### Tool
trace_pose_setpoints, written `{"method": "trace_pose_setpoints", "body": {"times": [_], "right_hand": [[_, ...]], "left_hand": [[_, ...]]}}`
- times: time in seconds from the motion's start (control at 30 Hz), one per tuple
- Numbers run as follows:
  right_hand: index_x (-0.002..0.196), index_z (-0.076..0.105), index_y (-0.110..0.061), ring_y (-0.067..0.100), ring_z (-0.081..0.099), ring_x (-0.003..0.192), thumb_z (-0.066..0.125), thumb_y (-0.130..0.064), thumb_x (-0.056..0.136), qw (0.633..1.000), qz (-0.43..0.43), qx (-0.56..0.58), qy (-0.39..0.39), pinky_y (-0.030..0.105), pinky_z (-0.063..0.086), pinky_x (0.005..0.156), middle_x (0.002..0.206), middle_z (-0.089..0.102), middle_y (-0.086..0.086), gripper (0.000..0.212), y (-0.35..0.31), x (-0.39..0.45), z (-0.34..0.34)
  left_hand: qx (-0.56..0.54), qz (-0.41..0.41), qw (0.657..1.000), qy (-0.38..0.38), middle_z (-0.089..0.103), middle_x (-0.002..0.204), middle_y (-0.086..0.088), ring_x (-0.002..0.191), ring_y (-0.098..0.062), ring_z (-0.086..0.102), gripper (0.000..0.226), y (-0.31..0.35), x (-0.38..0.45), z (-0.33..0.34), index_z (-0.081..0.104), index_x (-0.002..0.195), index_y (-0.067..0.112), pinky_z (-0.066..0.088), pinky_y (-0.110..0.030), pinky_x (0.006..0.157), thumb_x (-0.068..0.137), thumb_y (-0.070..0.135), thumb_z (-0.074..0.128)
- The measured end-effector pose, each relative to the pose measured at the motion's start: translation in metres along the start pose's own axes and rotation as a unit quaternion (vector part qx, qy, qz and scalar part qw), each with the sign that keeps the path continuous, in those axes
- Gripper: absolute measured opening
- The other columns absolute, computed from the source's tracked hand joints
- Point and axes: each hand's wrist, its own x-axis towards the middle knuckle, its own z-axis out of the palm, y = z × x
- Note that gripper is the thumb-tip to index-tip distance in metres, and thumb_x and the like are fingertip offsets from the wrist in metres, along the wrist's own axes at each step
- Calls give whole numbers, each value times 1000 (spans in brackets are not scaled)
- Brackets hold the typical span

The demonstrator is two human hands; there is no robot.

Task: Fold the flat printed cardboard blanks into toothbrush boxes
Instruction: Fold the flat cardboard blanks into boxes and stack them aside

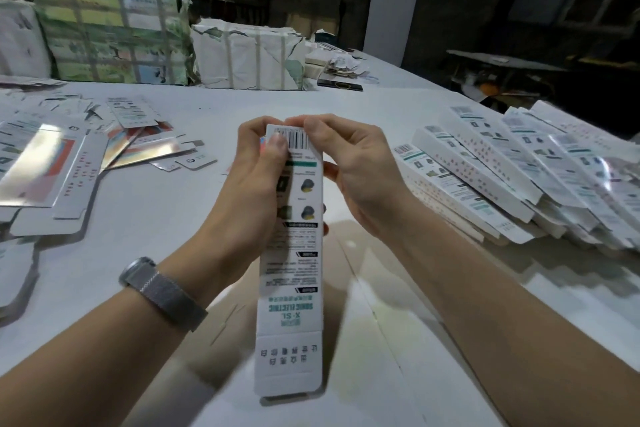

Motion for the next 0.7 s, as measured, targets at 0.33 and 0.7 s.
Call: {"method": "trace_pose_setpoints", "body": {"times": [0.33, 0.7], "right_hand": [[137, 54, -25, 14, 57, 103, 57, -26, 100, 993, 27, -105, 42, 9, 49, 57, 126, 52, 6, 38, -12, -4, 6], [139, 56, -25, 12, 56, 105, 76, -21, 79, 918, -20, -390, 72, 34, 52, 91, 121, 54, -1, 64, -43, -2, -21]], "left_hand": [[31, 48, 993, 100, 66, 98, -12, 79, -31, 72, 6, -2, 11, -3, 38, 100, 43, 61, -46, 61, 104, 46, 35], [-66, 25, 998, 2, 46, 148, 0, 127, -23, 57, 54, 0, 8, 3, 23, 137, 69, 50, -48, 96, 86, 66, 37]]}}
